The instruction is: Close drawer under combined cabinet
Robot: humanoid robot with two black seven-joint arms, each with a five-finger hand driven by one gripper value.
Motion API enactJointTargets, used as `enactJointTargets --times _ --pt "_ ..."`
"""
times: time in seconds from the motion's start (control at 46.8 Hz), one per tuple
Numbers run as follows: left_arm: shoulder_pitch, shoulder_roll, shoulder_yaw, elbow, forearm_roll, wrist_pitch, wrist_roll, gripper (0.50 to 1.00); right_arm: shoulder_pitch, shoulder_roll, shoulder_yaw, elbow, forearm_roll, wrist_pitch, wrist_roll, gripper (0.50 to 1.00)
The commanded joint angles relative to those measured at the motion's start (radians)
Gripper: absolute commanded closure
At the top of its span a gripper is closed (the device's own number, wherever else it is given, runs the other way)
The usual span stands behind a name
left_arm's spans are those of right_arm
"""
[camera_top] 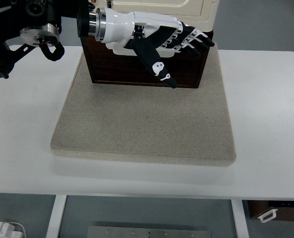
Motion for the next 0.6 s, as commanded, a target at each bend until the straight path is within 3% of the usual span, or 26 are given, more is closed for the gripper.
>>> enactJointTargets --times 0.0,0.321,0.577 --pt "0.026 -0.006 -0.120 0.000 -0.022 -0.005 -0.008 0.500 0.000 0.000 0.000 0.000 0.000 0.000 0.000 0.548" --pt "0.041 -0.023 -0.387 0.020 -0.175 -0.005 -0.031 0.500 0.000 0.000 0.000 0.000 0.000 0.000 0.000 0.548" --pt "0.041 -0.023 -0.586 0.107 -0.242 -0.005 -0.089 0.500 0.000 0.000 0.000 0.000 0.000 0.000 0.000 0.548"
